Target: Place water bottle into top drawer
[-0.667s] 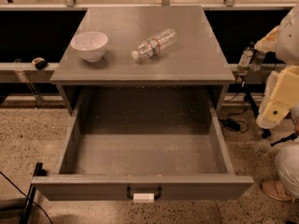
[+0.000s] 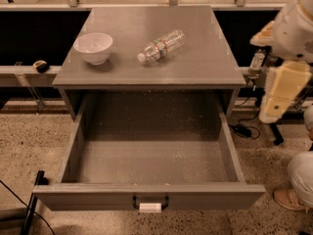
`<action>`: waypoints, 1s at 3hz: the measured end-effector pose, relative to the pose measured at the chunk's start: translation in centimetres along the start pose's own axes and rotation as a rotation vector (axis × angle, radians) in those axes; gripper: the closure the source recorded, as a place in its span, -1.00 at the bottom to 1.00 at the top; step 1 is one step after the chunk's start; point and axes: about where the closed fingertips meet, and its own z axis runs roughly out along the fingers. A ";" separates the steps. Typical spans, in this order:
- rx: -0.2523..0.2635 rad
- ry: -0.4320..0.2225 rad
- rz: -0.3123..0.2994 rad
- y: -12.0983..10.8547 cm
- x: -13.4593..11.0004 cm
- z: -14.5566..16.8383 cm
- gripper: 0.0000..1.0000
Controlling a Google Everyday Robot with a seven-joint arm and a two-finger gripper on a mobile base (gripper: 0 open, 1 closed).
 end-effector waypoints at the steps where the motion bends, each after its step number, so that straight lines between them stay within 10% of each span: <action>1: 0.046 0.038 -0.200 -2.1 -2.9 1.7 -1.00; 3: 0.048 0.090 -0.315 -3.1 -3.7 2.5 -1.00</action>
Offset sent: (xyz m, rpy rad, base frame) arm 0.0261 0.0251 -0.0047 -0.0928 -0.0596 0.1556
